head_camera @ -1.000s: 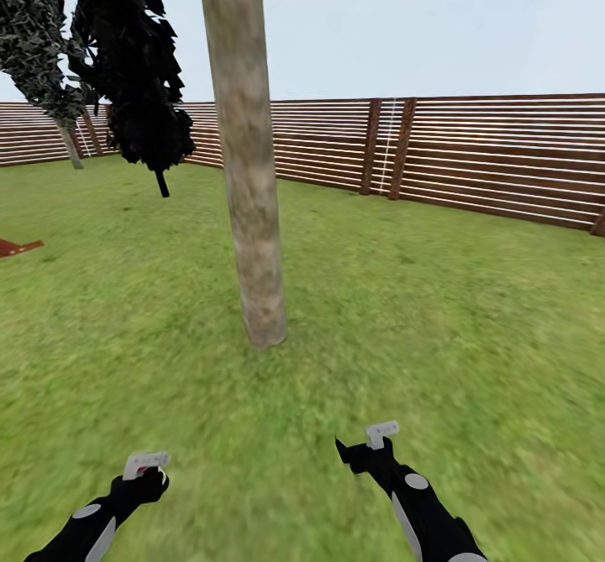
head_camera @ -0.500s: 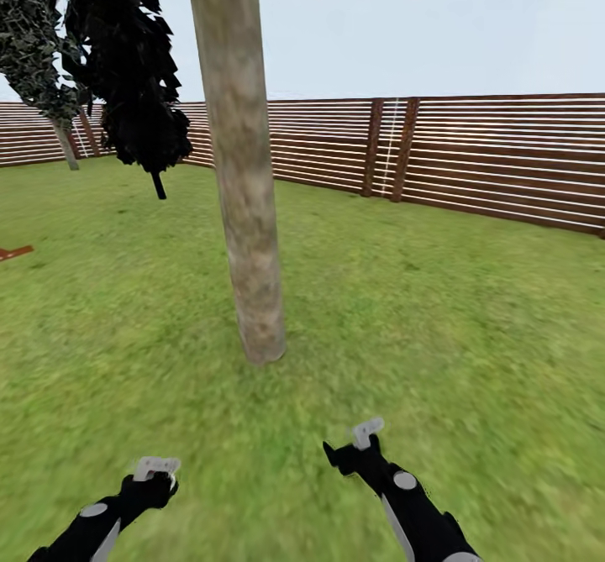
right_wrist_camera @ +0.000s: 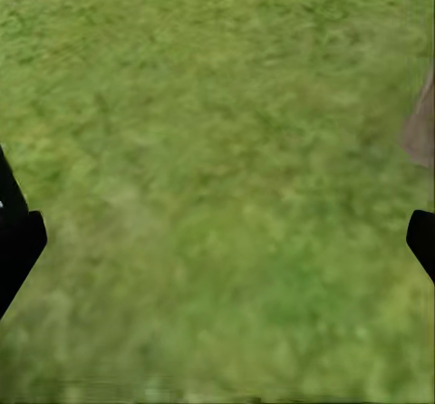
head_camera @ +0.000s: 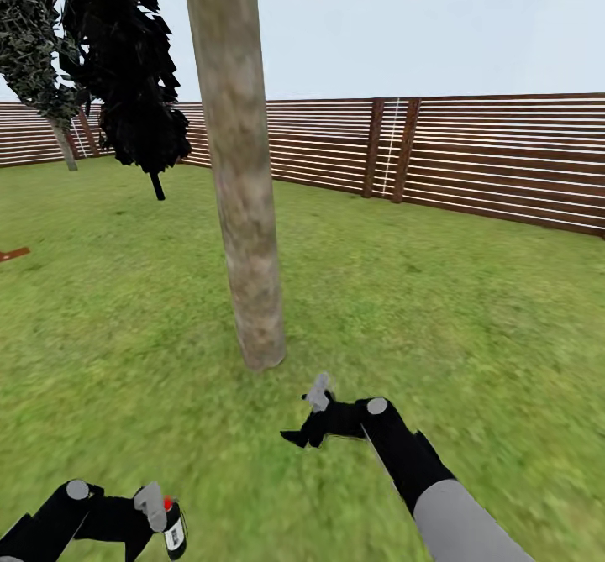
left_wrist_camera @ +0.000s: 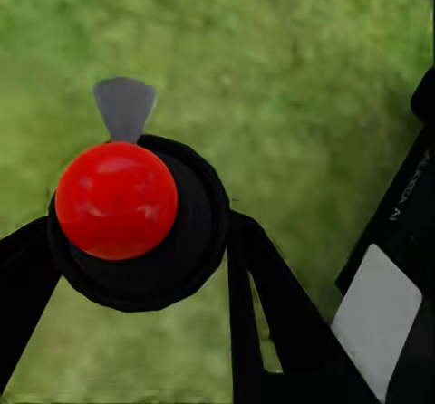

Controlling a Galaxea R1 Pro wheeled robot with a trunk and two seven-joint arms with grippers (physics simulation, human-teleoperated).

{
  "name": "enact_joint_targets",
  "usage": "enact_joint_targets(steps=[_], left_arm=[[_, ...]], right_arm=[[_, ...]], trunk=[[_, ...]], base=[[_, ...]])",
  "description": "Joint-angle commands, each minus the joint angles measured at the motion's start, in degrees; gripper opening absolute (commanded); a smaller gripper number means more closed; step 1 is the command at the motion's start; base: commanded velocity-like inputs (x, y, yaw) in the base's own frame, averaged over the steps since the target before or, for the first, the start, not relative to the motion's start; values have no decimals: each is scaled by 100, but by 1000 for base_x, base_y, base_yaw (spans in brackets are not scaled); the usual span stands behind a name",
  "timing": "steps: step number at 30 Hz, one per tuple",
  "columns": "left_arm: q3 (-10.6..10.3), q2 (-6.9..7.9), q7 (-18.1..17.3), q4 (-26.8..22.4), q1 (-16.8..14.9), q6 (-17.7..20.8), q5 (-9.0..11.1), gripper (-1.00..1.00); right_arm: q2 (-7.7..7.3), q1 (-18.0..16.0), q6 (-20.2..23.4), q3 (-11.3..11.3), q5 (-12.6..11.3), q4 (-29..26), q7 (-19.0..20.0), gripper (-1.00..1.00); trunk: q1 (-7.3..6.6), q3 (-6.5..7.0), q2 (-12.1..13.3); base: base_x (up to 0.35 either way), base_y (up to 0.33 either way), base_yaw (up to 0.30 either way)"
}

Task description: In the garden, pick up the pesticide atomizer on the floor and spray pesticide onto both trees until each tree trunk is fully covered.

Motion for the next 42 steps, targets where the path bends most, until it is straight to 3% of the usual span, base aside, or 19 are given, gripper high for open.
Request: enact_joint_targets(steps=[1,2,4,9,11,12,14,20,23,25,29,35,39,42], left_arm=[[47,-19,-75,-10,-24,-39,-256,-100],[44,-36,-106,-16,-43,-41,-467,-100],[43,-60,-148,-27,-62,-44,-684,-100],[45,-65,-299,-57,-75,-74,-728,-100],[14,-71,-305,-120,-68,-90,-729,-100],[-80,-72,-306,-171,-66,-168,-726,-100],[-150,-85,-301,-216,-65,-287,-722,-100],[-173,-165,-298,-234,-67,-581,-727,-100],[-258,-328,-298,-351,-66,-689,-724,-100],[-331,-399,-298,-414,-65,-727,-714,-100],[-350,-525,-302,-425,-64,-987,-680,-100],[-382,-876,-316,-425,-57,-1038,-683,-100],[-621,-1087,-317,-432,-64,-1029,-689,-100],[-672,-1252,-317,-433,-73,-1022,-695,-100]], right_arm=[[17,-57,164,216,101,-213,293,100],[32,-88,241,500,141,-501,484,100],[36,-99,275,874,165,-708,595,100],[33,-101,293,975,174,-736,622,100],[33,-101,297,1145,187,-721,625,100],[33,-101,298,1377,195,-669,626,-100],[33,-101,298,1537,198,-621,626,-100],[33,-101,301,1655,231,-608,635,-100],[35,-101,375,2187,235,-602,635,-100],[38,-101,459,2298,232,-600,635,-100],[19,-101,484,2335,238,-419,635,-100],[20,-101,483,2320,244,-93,627,-100],[24,-101,483,2320,244,-98,620,-100],[24,-101,483,2319,244,-98,618,-100]], trunk=[[0,-6,-3],[0,-6,-3],[0,-6,-3],[0,-6,-3],[0,-6,-3],[0,-6,-3],[0,-6,-3],[0,-6,-3],[0,-6,-3],[0,-6,-3],[0,-6,-3],[0,-6,-3],[0,-6,-3],[0,-6,-3]], base=[[0,0,0],[0,0,0],[0,0,0],[0,0,0],[0,0,0],[0,0,0],[0,0,0],[0,0,0],[0,0,0],[0,0,0],[0,0,0],[0,0,0],[0,0,0],[0,0,0]])
